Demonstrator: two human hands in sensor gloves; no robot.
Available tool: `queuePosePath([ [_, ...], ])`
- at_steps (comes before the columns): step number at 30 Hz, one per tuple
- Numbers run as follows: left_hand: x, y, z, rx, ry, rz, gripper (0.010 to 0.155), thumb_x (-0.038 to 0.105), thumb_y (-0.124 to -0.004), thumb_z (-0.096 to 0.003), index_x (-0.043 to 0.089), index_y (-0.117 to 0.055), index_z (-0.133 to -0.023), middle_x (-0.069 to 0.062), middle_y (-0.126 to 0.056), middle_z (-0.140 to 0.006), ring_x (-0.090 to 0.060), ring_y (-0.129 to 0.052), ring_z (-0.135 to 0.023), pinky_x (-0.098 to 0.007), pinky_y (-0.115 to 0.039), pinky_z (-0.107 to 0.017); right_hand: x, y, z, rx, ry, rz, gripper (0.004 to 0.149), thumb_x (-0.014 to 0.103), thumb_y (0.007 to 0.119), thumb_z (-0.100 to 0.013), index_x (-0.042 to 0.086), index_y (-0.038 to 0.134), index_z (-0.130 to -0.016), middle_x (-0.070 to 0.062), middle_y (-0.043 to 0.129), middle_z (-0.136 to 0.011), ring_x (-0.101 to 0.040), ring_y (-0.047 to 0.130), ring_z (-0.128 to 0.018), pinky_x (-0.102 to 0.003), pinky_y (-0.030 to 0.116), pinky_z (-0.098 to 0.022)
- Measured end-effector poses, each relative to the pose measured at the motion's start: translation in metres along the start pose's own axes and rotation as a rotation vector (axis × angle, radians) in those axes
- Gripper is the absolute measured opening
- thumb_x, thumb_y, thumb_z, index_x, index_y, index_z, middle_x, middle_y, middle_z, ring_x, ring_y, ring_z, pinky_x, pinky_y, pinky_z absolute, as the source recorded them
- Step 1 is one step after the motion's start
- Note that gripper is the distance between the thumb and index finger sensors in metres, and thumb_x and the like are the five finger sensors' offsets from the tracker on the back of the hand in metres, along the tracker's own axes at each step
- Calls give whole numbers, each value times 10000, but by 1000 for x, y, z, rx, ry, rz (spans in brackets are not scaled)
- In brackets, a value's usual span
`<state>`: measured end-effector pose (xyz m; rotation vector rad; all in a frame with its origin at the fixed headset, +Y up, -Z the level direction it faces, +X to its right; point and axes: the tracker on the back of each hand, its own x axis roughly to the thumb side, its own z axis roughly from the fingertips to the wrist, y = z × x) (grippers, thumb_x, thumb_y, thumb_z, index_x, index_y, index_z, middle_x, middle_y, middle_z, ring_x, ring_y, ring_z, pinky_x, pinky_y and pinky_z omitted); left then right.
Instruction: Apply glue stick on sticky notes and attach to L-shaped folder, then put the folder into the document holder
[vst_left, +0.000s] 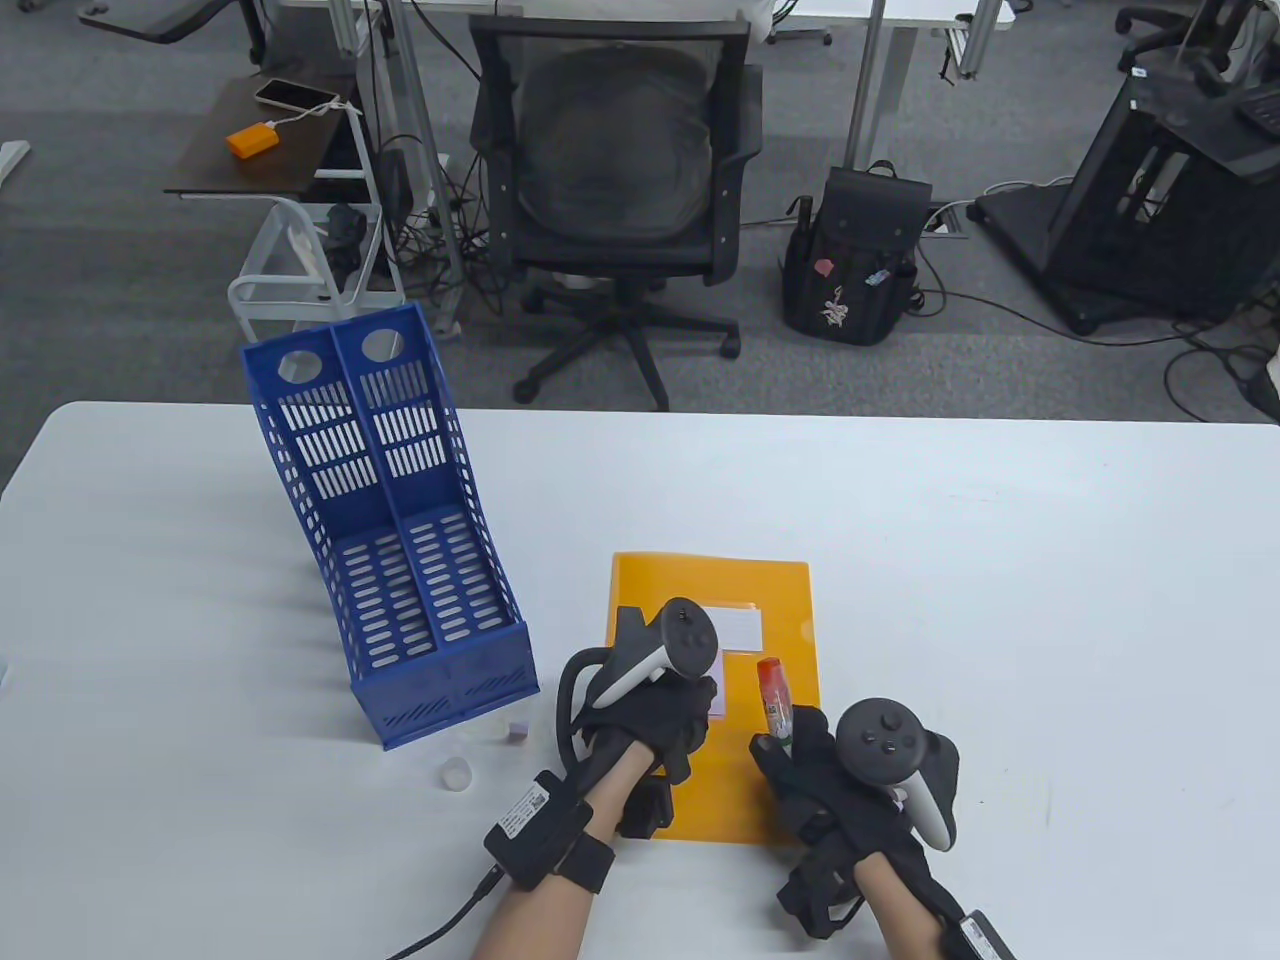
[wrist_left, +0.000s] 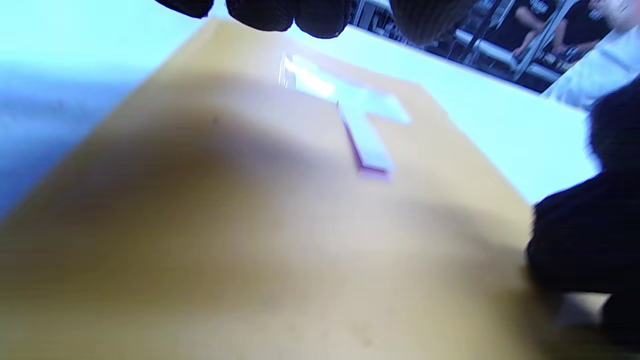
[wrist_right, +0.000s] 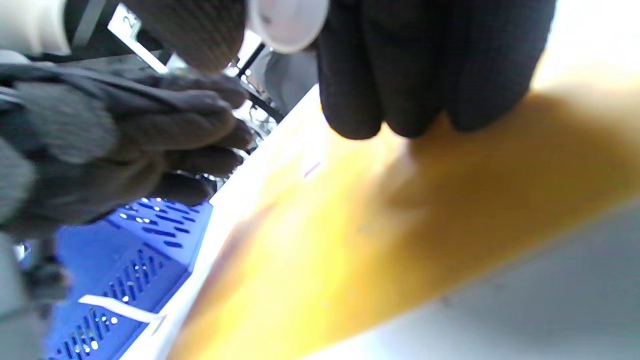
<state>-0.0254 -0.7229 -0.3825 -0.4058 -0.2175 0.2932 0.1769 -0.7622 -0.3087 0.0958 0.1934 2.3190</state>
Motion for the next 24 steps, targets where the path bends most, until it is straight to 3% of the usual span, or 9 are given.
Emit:
queuePosePath([
  [5, -7, 29, 35, 114, -40, -40, 681, 488, -695, -521, 260, -417, -1100, -67, -530, -1164, -341, -556, -1064, -622, -491, -755, 5, -3, 6, -77, -61, 19, 624, 401, 715, -519, -34, 571, -942, -264, 872, -772, -476, 894, -669, -539, 822, -417],
  [7, -12, 38, 48, 162, -36, -86, 595, 483, -724, -512, 267, -577, -1047, -72, -637, -1122, -339, -630, -1032, -620, -521, -746, 8, -4, 8, -103, -86, 21, 620, 406, 731, -512, -22, 606, -941, -253, 891, -759, -467, 923, -642, -537, 831, -400],
  [12, -35, 48, 74, 260, 8, -219, 458, 462, -769, -495, 276, -771, -914, -36, -839, -991, -312, -798, -923, -597, -618, -702, 15, -8, 13, -167, -142, 52, 614, 412, 800, -480, 11, 716, -937, -210, 953, -685, -398, 1007, -520, -506, 865, -342],
  [19, -75, 42, 89, 199, 129, -338, 595, 525, -850, -440, 296, -719, -973, -38, -781, -1043, -312, -750, -965, -600, -599, -718, 19, -9, 15, -187, -185, 78, 619, 417, 817, -470, 15, 747, -936, -190, 973, -639, -364, 1024, -461, -489, 872, -311],
  [24, -96, 31, 87, 128, 209, -428, 674, 486, -914, -414, 311, -669, -1018, -36, -756, -1064, -306, -741, -978, -596, -602, -721, 20, -6, 15, -174, -200, 89, 620, 422, 814, -471, 17, 748, -936, -190, 973, -640, -363, 1024, -460, -487, 873, -309],
])
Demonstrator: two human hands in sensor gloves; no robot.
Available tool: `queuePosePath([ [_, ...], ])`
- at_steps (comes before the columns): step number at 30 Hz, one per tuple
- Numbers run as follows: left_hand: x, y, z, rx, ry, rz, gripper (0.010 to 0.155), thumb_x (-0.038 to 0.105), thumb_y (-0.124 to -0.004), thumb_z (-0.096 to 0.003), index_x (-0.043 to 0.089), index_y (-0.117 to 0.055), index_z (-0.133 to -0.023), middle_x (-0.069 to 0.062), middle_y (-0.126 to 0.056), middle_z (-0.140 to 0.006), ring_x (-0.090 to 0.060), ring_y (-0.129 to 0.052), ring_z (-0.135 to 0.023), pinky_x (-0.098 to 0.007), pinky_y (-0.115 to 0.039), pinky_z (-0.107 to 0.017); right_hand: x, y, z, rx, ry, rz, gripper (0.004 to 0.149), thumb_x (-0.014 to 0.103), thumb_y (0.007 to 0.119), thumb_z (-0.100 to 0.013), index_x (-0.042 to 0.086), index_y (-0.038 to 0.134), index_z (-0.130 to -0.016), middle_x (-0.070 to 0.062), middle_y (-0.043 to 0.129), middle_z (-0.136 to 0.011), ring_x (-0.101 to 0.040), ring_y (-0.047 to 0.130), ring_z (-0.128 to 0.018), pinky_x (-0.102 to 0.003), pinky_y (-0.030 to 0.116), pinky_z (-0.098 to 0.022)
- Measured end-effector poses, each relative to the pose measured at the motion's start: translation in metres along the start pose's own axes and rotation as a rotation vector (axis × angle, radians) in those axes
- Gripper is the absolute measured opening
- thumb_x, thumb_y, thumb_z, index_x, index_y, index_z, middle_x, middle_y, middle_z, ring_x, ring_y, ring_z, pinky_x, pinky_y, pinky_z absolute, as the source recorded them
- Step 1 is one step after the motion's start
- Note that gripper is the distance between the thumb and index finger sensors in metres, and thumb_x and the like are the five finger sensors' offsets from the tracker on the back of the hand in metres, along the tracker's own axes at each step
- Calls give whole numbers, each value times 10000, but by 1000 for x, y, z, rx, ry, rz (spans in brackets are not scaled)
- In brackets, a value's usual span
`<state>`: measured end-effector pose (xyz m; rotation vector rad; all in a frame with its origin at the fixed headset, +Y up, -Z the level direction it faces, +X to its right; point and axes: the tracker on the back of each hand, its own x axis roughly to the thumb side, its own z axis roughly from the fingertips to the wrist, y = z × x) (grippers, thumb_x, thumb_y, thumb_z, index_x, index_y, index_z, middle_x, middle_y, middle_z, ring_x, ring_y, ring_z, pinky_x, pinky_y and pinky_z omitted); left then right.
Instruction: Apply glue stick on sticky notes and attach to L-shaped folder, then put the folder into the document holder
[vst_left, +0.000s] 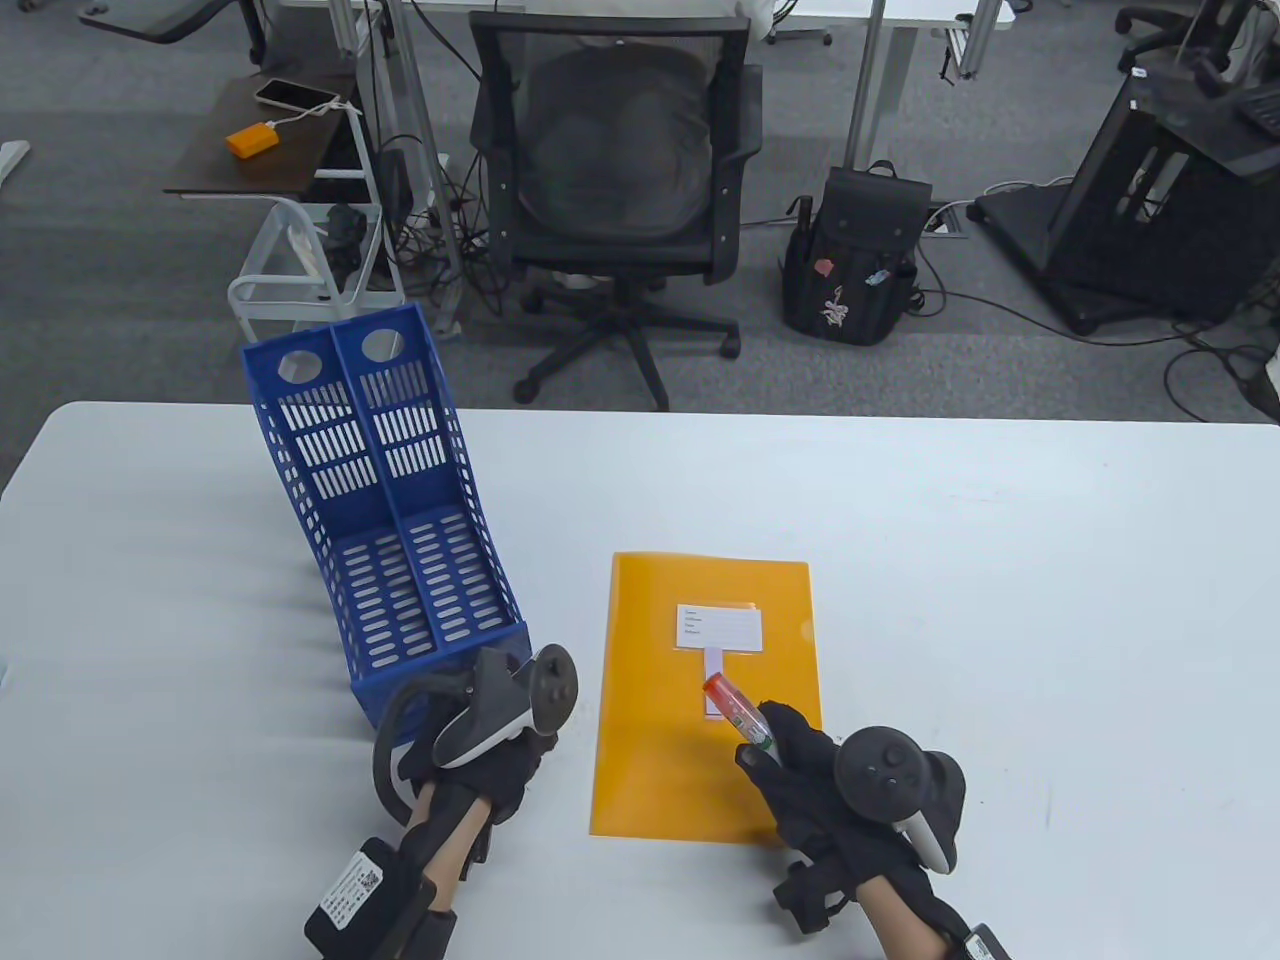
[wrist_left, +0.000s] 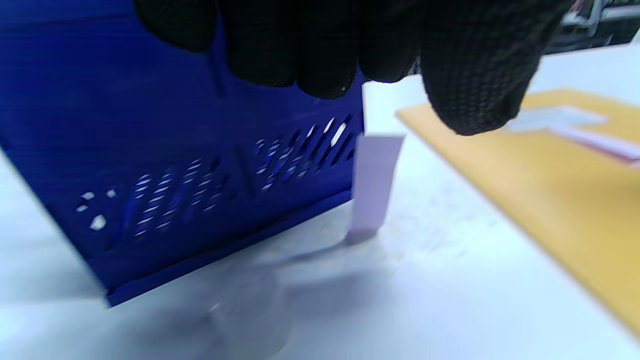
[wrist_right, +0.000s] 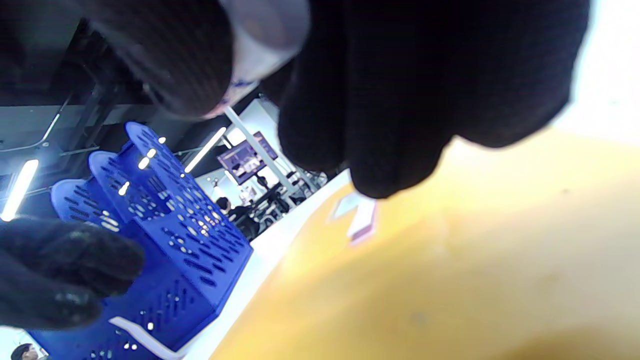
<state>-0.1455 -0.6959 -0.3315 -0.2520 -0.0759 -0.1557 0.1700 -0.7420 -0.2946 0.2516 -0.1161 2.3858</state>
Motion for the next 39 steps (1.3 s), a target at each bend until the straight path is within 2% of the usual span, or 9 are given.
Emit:
queuePosePath([
  [6, -5, -18, -7, -32, 14, -23, 616, 447, -906, -428, 312, -705, -995, -26, -804, -1029, -298, -787, -943, -590, -627, -707, 1, 2, 0, 12, -9, 7, 620, 423, 813, -472, 18, 748, -938, -192, 973, -644, -366, 1024, -461, -488, 872, -309],
  [10, -7, -23, -13, 15, -11, 20, 501, 459, -875, -436, 316, -799, -910, -16, -894, -930, -285, -850, -879, -582, -663, -677, 1, 2, 0, 20, -10, 10, 620, 425, 812, -473, 18, 749, -937, -192, 974, -645, -367, 1024, -462, -489, 872, -310],
  [12, -7, -23, -15, 43, -4, 22, 398, 437, -865, -446, 304, -868, -821, 3, -945, -855, -275, -890, -833, -574, -686, -660, 2, 2, 0, 24, -10, 11, 621, 425, 812, -473, 13, 751, -935, -193, 974, -643, -368, 1024, -462, -489, 872, -310],
  [19, -10, -21, -14, 83, 21, 17, 368, 408, -834, -454, 258, -875, -788, -1, -975, -779, -259, -922, -777, -561, -710, -642, 2, 4, -1, 49, -16, 28, 622, 411, 825, -471, -5, 755, -929, -204, 976, -647, -378, 1024, -473, -498, 871, -315],
  [25, -10, -9, -7, 134, 18, 147, 374, 404, -814, -463, 246, -863, -799, -9, -970, -781, -264, -921, -774, -564, -710, -637, 4, 4, 0, 30, -25, 31, 660, 399, 822, -474, 3, 690, -985, -199, 969, -699, -378, 1020, -496, -499, 871, -327],
  [28, 5, -4, -1, 119, -68, 294, 377, 405, -812, -465, 246, -862, -803, -11, -968, -788, -266, -920, -779, -567, -709, -638, 2, 0, 0, 6, -21, 7, 644, 401, 813, -479, 103, 651, -1027, -181, 956, -740, -374, 1019, -501, -499, 870, -331],
  [32, 47, -8, 0, -16, -262, 495, 382, 395, -787, -485, 259, -822, -841, -16, -907, -871, -280, -846, -870, -583, -649, -684, 0, -6, 0, -34, -16, -6, 611, 370, 830, -471, 133, 691, -1017, -192, 940, -765, -372, 1021, -492, -498, 873, -323],
  [36, 87, -20, -5, -138, -365, 524, 379, 394, -785, -489, 271, -819, -846, -41, -781, -1014, -311, -698, -994, -608, -554, -734, 0, -10, -2, -42, -27, 62, 581, 334, 866, -453, 146, 751, -991, -208, 948, -722, -302, 1052, -398, -450, 900, -260],
  [39, 101, -30, -10, -155, -369, 543, 380, 403, -786, -488, 278, -818, -845, -70, -636, -1112, -335, -541, -1068, -625, -462, -765, 1, -14, -1, -77, -39, 84, 543, 363, 873, -453, 137, 821, -944, -198, 976, -609, -245, 1051, -309, -421, 903, -216],
])
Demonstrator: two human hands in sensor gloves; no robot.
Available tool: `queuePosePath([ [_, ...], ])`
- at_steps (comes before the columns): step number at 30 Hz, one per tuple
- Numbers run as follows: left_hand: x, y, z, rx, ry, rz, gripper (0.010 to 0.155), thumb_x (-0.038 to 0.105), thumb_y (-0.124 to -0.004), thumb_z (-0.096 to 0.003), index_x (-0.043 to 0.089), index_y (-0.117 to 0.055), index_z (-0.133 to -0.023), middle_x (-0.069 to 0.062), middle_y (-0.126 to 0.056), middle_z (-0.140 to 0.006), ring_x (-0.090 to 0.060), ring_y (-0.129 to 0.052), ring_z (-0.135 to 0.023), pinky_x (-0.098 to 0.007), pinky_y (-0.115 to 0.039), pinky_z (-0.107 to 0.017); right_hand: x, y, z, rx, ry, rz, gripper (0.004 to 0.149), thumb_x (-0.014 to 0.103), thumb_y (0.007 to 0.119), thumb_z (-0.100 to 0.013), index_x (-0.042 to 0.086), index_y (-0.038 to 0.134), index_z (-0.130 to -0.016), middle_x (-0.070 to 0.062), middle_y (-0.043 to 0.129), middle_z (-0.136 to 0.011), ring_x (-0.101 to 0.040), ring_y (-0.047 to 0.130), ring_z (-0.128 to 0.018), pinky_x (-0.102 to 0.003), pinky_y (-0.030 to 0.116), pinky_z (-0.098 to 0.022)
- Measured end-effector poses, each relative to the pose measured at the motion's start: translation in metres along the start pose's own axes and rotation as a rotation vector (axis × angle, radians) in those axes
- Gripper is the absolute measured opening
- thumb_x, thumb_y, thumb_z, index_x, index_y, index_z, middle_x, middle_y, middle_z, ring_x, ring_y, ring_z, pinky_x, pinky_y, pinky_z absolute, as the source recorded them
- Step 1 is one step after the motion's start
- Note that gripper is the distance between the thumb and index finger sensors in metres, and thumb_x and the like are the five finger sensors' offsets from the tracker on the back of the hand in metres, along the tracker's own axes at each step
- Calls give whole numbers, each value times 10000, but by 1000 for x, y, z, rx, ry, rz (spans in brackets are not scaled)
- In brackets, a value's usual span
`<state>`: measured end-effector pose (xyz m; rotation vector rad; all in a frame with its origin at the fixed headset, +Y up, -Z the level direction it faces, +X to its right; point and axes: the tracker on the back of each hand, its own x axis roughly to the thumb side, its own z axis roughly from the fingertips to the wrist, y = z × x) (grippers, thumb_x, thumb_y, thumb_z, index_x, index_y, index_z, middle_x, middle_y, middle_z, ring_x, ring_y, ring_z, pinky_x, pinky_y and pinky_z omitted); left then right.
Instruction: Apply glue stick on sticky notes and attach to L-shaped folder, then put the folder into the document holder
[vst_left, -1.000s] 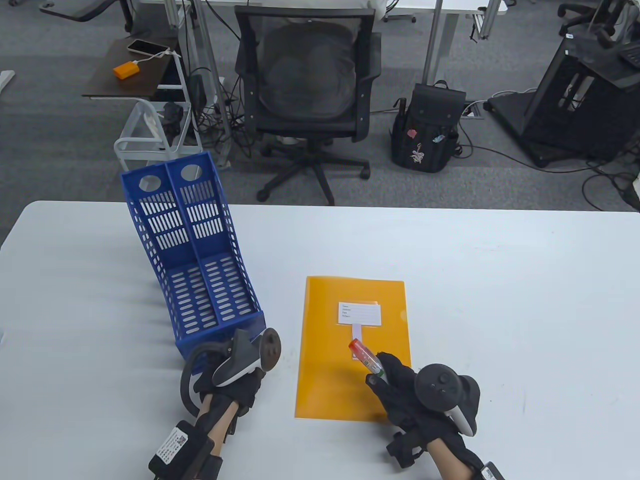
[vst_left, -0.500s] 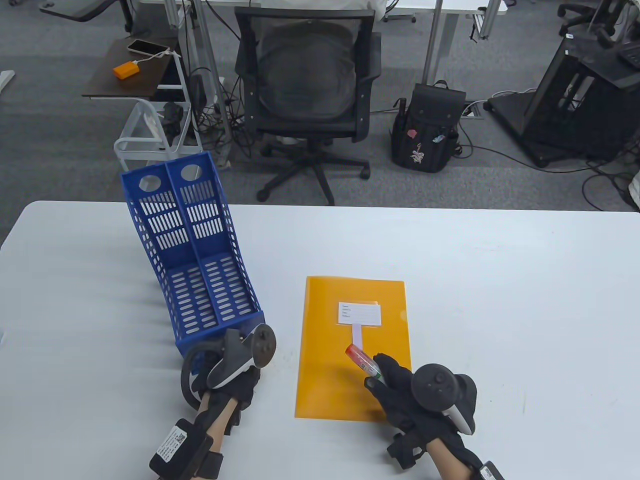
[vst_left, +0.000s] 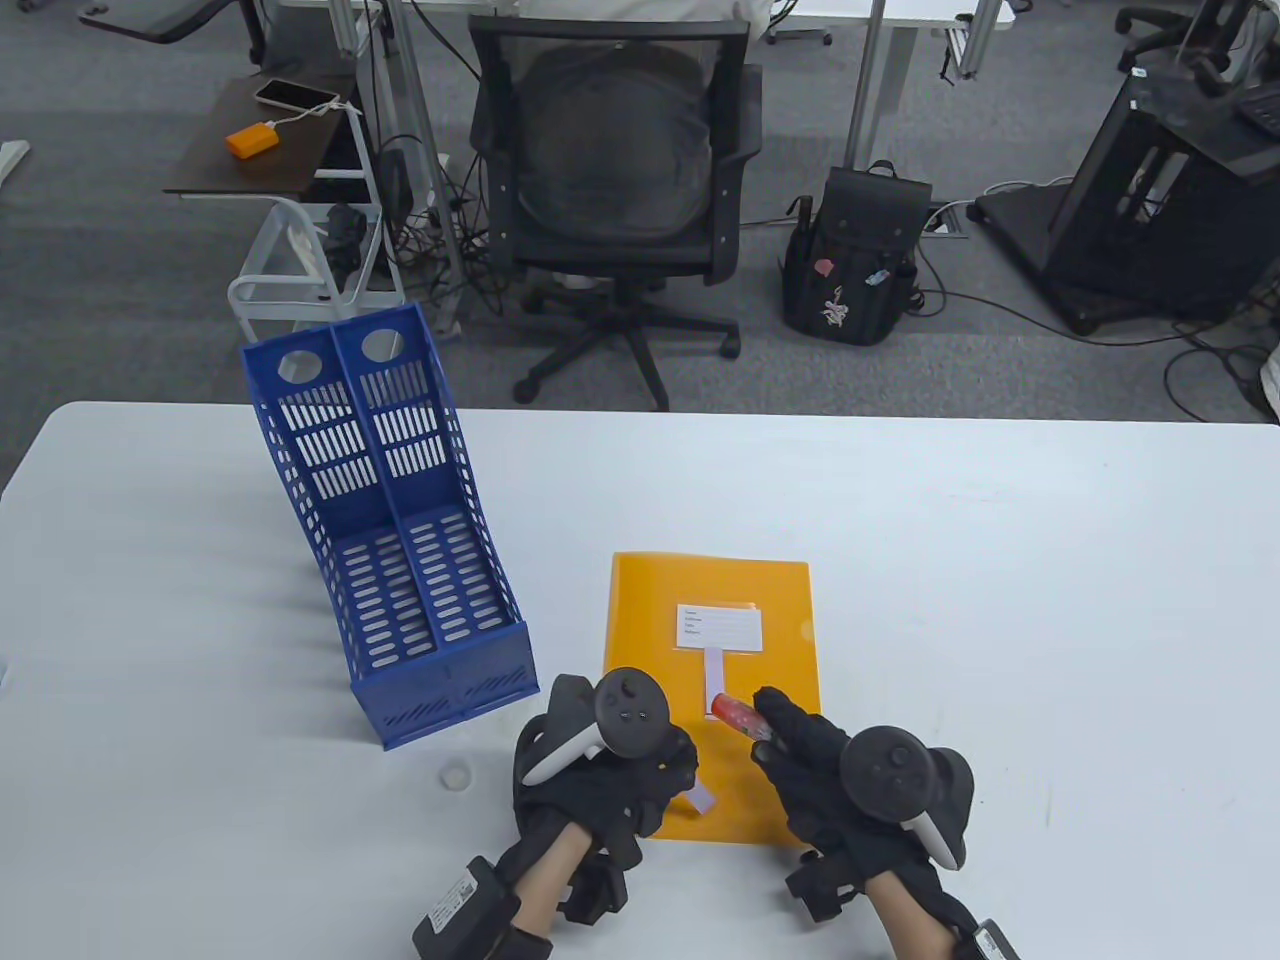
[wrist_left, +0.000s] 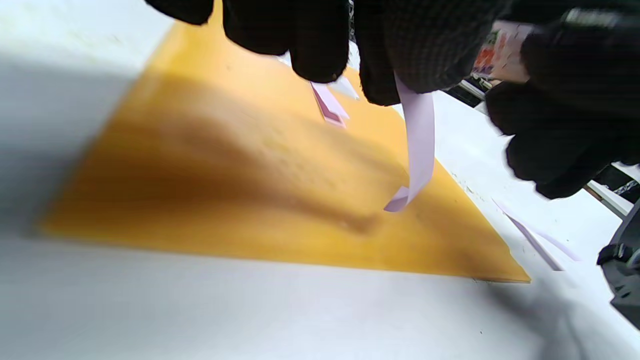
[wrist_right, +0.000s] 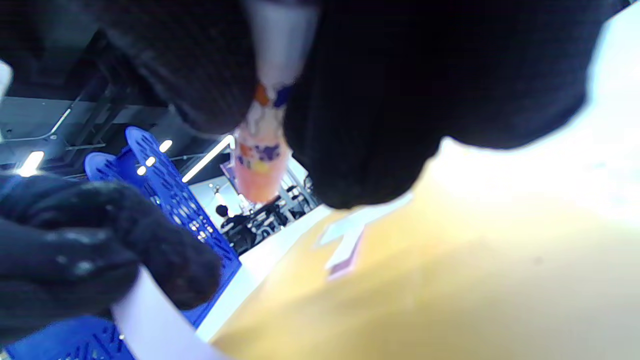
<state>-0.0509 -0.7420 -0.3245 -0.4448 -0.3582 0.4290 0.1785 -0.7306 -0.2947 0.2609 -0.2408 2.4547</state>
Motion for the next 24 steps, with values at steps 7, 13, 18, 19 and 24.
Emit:
queuePosePath([
  [7, -16, -21, -11, 10, 88, 72, 388, 384, -768, -502, 229, -785, -858, -107, -510, -1150, -367, -393, -1086, -639, -349, -774, 27, -8, 7, -119, -96, 166, 480, 520, 925, -412, 111, 951, -661, -32, 973, -290, -109, 980, -92, -356, 888, -100],
  [13, -16, -30, -13, 29, 138, -77, 396, 392, -742, -507, 228, -752, -867, 1, -489, -1134, -290, -416, -1085, -597, -392, -775, 41, 13, 8, -37, -185, 261, 413, 492, 870, -447, 130, 958, -624, -20, 959, -254, -109, 969, -65, -357, 883, -84],
  [18, -15, -32, -13, 45, 143, -91, 401, 400, -735, -508, 231, -746, -872, 5, -484, -1132, -289, -417, -1083, -595, -394, -774, 45, 29, 7, 23, -212, 301, 411, 494, 866, -454, 132, 961, -624, -22, 962, -255, -112, 972, -66, -358, 884, -85],
  [19, -15, -32, -13, 44, 144, -87, 401, 400, -735, -507, 232, -747, -871, 6, -483, -1132, -288, -416, -1083, -595, -392, -774, 47, 32, 7, 37, -212, 313, 407, 487, 857, -460, 132, 958, -631, -25, 963, -261, -114, 973, -71, -361, 884, -89],
  [24, -15, -33, -13, 43, 143, -85, 403, 399, -732, -510, 232, -743, -876, 8, -480, -1132, -286, -412, -1082, -592, -388, -775, 52, 40, 6, 59, -200, 341, 390, 470, 840, -473, 137, 960, -637, -33, 964, -267, -121, 975, -77, -367, 882, -93],
])
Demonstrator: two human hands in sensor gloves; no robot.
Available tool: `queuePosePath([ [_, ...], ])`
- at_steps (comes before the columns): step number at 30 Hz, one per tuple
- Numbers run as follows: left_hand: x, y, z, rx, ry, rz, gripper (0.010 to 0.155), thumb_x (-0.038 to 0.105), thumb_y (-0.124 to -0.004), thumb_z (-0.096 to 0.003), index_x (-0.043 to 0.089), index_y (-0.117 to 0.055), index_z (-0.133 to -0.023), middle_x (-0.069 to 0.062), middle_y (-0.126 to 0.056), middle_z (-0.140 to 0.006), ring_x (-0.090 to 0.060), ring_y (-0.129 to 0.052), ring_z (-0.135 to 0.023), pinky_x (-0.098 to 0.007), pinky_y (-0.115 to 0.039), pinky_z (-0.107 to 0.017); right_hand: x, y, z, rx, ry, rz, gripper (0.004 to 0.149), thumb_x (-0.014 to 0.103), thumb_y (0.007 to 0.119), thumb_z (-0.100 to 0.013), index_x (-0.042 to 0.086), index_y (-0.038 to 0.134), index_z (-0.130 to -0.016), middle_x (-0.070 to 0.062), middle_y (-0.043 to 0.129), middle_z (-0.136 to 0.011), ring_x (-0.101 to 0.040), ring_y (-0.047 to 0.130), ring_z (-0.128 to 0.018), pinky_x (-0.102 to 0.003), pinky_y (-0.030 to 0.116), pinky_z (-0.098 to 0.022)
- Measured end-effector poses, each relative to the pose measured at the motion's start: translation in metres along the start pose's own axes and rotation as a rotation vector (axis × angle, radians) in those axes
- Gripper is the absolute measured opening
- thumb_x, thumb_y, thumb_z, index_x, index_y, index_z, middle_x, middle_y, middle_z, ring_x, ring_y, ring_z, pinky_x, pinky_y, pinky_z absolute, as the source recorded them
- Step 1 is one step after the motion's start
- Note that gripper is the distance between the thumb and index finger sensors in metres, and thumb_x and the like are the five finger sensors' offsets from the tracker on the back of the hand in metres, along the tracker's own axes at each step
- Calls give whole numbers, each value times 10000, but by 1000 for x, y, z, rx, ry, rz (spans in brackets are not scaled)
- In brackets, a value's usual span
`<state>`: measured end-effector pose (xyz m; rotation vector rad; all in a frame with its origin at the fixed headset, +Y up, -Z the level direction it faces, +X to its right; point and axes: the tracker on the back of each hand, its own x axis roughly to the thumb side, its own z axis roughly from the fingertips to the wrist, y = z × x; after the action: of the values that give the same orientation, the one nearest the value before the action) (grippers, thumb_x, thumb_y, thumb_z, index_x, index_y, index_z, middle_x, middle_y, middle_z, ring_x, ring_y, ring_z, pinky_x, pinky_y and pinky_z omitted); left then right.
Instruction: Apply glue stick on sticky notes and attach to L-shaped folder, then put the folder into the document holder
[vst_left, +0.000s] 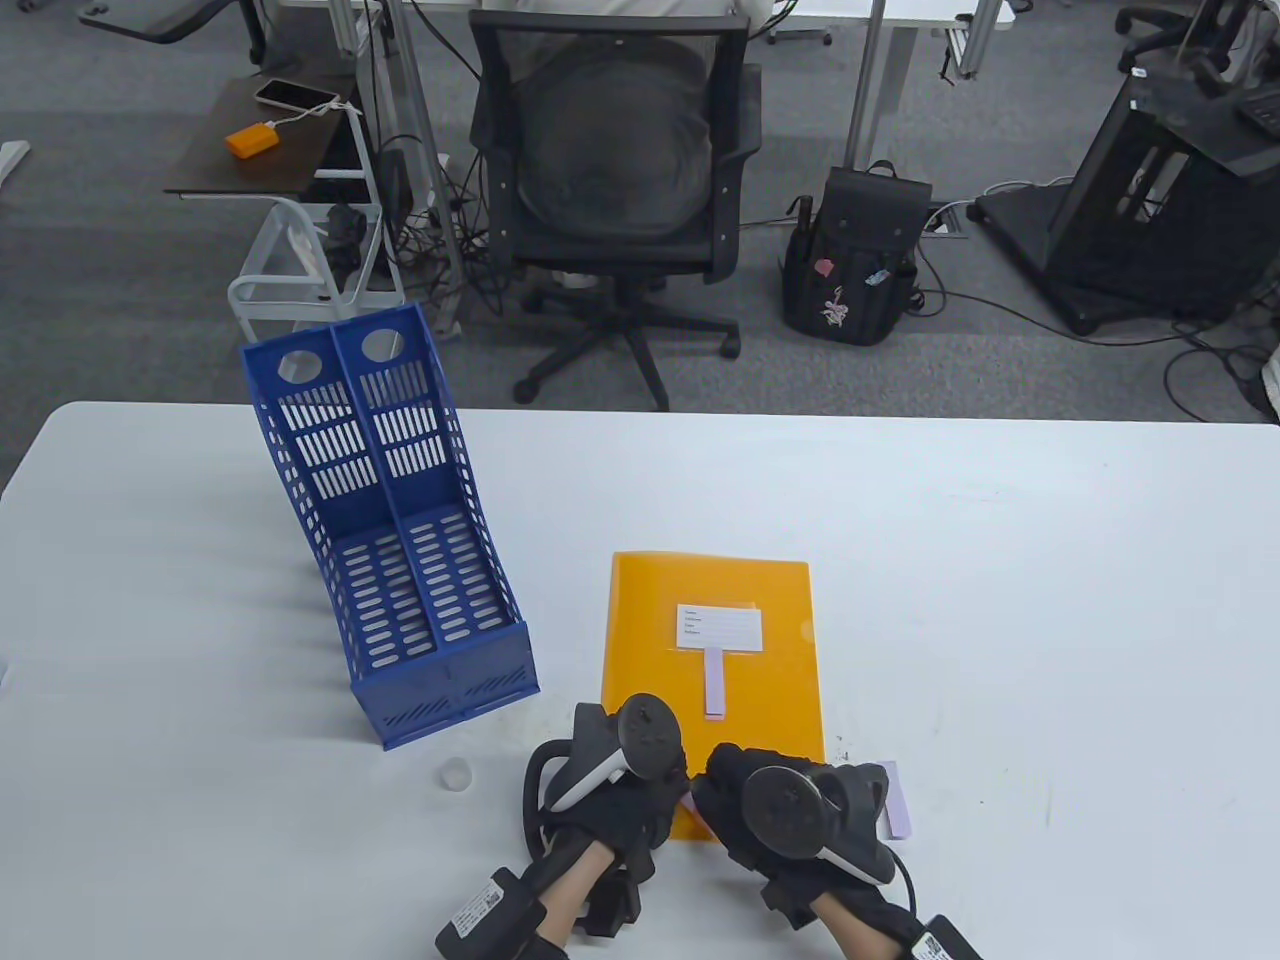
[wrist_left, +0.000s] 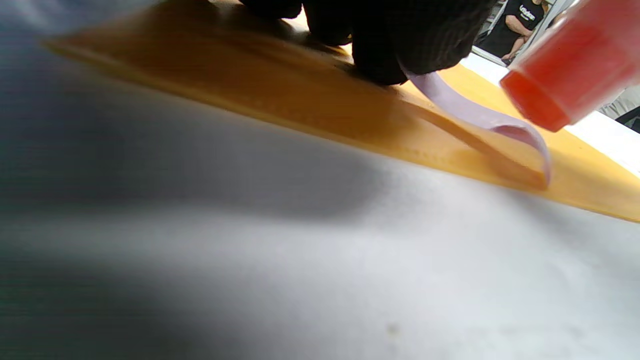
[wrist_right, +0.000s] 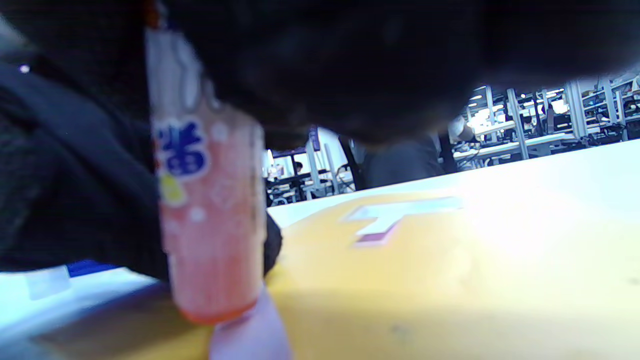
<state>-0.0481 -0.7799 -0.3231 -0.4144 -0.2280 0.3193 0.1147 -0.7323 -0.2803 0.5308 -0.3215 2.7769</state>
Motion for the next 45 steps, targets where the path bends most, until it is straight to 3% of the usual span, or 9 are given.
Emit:
queuePosePath([
  [8, 3, -1, 0, 1, 14, -20, 403, 390, -729, -512, 226, -735, -880, 9, -473, -1134, -289, -408, -1086, -596, -387, -778, 6, 7, -3, 41, 39, 89, 389, 464, 845, -475, 129, 967, -631, -35, 966, -260, -124, 974, -70, -370, 880, -89],
  [21, 5, -1, 0, 3, 21, -39, 404, 388, -726, -515, 221, -728, -883, -4, -467, -1135, -294, -411, -1086, -599, -399, -775, -5, -3, -3, 128, 102, 103, 389, 472, 860, -463, 126, 983, -589, -19, 963, -216, -116, 961, -36, -362, 876, -71],
  [26, 5, -1, 0, 5, 21, -39, 406, 391, -727, -514, 220, -728, -882, -5, -463, -1136, -295, -412, -1085, -599, -398, -775, -14, -20, 6, 24, 117, -8, 407, 485, 853, -468, 123, 972, -611, -19, 967, -238, -118, 970, -58, -366, 879, -85],
  [35, 5, -2, 1, 12, 21, -42, 405, 391, -722, -515, 220, -725, -883, -3, -465, -1135, -295, -412, -1085, -599, -398, -775, -5, 4, -3, 78, 69, 66, 437, 487, 832, -477, 122, 942, -690, -48, 978, -322, -141, 994, -133, -386, 884, -138],
  [45, 5, -2, 1, 10, 19, -42, 405, 395, -722, -514, 222, -728, -880, 10, -470, -1132, -296, -417, -1081, -594, -404, -771, -12, -2, -3, 155, 97, 50, 430, 490, 856, -465, 112, 955, -645, -35, 975, -271, -132, 981, -87, -378, 880, -108],
])
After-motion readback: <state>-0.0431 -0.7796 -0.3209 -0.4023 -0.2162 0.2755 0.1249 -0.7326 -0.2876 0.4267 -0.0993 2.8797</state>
